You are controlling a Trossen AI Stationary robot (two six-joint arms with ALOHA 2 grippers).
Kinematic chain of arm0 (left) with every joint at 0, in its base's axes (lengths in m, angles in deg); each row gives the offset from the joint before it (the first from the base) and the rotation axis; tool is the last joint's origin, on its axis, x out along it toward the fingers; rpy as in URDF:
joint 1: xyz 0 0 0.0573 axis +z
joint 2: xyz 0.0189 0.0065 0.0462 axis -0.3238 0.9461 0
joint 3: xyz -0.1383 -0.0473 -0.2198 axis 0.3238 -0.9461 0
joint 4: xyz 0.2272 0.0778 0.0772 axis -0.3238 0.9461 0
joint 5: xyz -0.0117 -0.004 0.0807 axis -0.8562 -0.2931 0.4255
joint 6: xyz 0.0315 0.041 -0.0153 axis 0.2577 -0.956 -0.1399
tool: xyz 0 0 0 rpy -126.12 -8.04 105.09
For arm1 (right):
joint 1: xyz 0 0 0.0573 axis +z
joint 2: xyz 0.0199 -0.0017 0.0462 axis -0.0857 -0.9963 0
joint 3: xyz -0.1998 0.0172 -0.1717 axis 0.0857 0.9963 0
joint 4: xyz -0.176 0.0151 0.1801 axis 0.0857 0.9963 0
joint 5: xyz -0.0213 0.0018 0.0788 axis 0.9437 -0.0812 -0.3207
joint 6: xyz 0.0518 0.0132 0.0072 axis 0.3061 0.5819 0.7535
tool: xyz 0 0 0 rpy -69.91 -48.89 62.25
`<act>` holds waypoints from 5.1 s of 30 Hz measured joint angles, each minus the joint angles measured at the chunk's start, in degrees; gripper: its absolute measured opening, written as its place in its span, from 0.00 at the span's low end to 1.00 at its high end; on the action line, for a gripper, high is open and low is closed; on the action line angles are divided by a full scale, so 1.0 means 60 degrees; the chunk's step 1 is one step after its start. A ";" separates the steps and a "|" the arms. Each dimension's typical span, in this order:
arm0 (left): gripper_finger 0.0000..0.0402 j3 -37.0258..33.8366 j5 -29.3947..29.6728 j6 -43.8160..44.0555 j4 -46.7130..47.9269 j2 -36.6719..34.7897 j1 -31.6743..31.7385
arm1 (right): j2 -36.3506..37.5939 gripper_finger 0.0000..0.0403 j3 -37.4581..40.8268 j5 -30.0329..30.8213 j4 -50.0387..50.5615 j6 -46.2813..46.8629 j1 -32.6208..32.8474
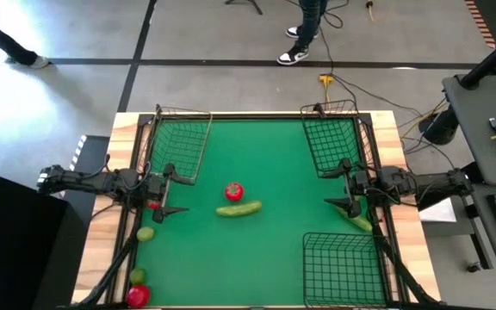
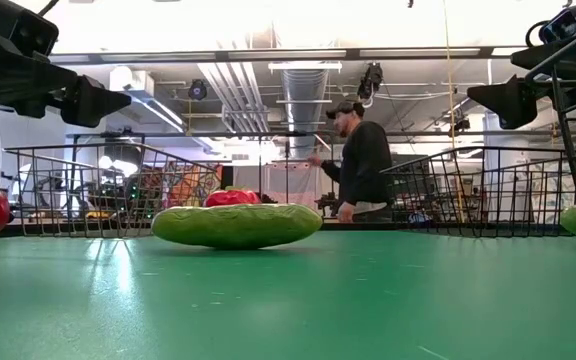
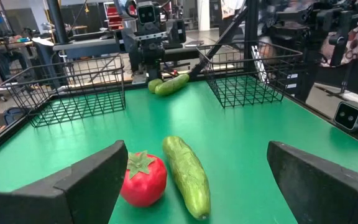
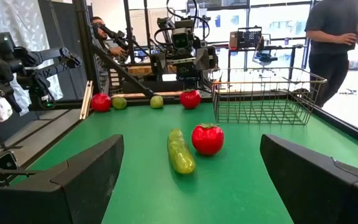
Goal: Sort produce into baskets
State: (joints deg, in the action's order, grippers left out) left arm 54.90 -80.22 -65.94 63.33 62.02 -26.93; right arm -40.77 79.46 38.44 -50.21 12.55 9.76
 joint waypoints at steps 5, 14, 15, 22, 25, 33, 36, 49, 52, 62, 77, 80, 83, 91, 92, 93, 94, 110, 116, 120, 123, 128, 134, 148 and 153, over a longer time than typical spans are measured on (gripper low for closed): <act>0.91 0.0000 0.0000 0.0000 0.0000 0.0000 0.0000 | -0.0001 0.92 0.0000 0.0000 0.0000 0.0000 0.0000; 0.91 0.0000 0.0000 0.0000 0.0000 0.0000 -0.0004 | -0.0001 0.92 -0.0002 -0.0003 -0.0003 0.0000 0.0000; 0.91 0.0001 0.0002 0.0000 -0.0003 0.0001 -0.0003 | 0.0000 0.92 0.0000 -0.0003 0.0000 0.0000 0.0000; 0.91 0.0000 0.0003 0.0000 -0.0004 0.0000 -0.0003 | 0.0025 0.92 -0.0002 0.0157 -0.0026 -0.0002 0.0223; 0.91 0.0000 0.0003 0.0000 0.0000 0.0000 -0.0001 | 0.0003 0.92 -0.0003 0.0256 -0.0043 0.0000 0.0777; 0.91 0.0004 0.0003 0.0000 0.0004 0.0000 -0.0004 | 0.0010 0.92 0.0000 0.0314 -0.0269 0.1223 0.1217; 0.91 0.0002 0.0003 0.0000 0.0000 0.0000 -0.0002 | -0.0004 0.92 0.0000 0.0317 -0.0273 0.2968 0.1213; 0.91 0.0000 -0.0001 0.0000 0.0003 0.0000 -0.0003 | -0.0529 0.92 -0.0045 0.2885 -0.0880 0.3708 0.1206; 0.91 0.0000 0.0003 0.0000 0.0004 0.0000 0.0000 | -0.1043 0.92 -0.0297 0.2823 -0.0881 0.4015 0.1206; 0.91 0.0000 0.0003 0.0001 0.0004 0.0000 -0.0004 | -0.4175 0.92 -0.2993 0.2744 -0.0910 0.4777 0.1213; 0.91 0.0001 -0.0001 0.0000 0.0004 0.0004 -0.0001 | -0.8060 0.92 -0.7578 0.0378 0.0285 0.3644 0.1213; 0.91 0.0000 0.0001 0.0000 0.0002 0.0000 -0.0002 | -0.8539 0.92 -0.8264 -0.0379 0.0666 0.4336 0.1213; 0.91 0.0000 0.0000 0.0000 0.0004 0.0003 0.0000 | -0.8917 0.92 -0.8930 -0.0510 0.0553 0.6248 0.1213; 0.91 0.0000 -0.0001 0.0000 0.0004 0.0003 -0.0003 | -1.0476 0.92 -1.0920 -0.0106 0.3008 0.8392 0.1213; 0.91 0.0000 0.0001 0.0002 0.0005 0.0000 -0.0002 | -1.0707 0.92 -1.1334 -0.0027 0.4152 0.8810 0.1181; 0.91 0.0000 0.0000 0.0000 0.0004 0.0000 -0.0003 | -1.0932 0.92 -1.1727 0.0062 0.5389 0.9295 0.1169; 0.91 0.0000 0.0003 0.0000 0.0004 0.0000 -0.0001 | -1.1184 0.92 -1.2113 0.0078 0.6662 0.9771 0.1166; 0.91 0.0000 -0.0001 0.0000 0.0004 0.0003 -0.0004 | -1.2923 0.92 -1.2845 -0.1390 1.4959 1.3007 0.1698; 0.91 0.0004 0.0001 0.0000 0.0004 0.0002 -0.0004 | -1.2178 0.92 -1.0815 -0.1266 1.4410 1.4089 0.1687; 0.91 0.0003 -0.0001 0.0000 0.0004 0.0000 -0.0004 | -1.2037 0.91 -0.9423 -0.1239 1.3119 1.4707 0.1553; 0.91 0.0001 0.0001 0.0000 0.0004 0.0001 -0.0002 | -1.2131 0.88 -0.8520 -0.1260 1.1937 1.4571 0.1322; 0.91 0.0002 0.0058 0.0171 -0.0033 0.0004 -0.0004 | -1.2299 0.82 -0.7632 -0.1248 1.1520 1.4426 0.1011; 0.91 0.0000 0.0103 0.0182 -0.0083 0.0007 -0.0003 | -1.2405 0.75 -0.7018 -0.1446 1.1217 1.4023 0.0949; 0.91 0.0000 0.0109 0.0182 -0.0069 0.0007 -0.0003 | -1.3071 0.61 -0.6241 -0.1525 0.8859 1.3909 0.0907; 0.91 0.0000 0.0109 0.0182 -0.0066 0.0007 -0.0003 | -1.3109 0.51 -0.6505 -0.1432 0.8609 1.3577 0.0907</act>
State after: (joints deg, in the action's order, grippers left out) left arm 54.90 -79.57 -64.84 62.93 62.06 -26.95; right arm -119.42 40.43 29.85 1.45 94.01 15.20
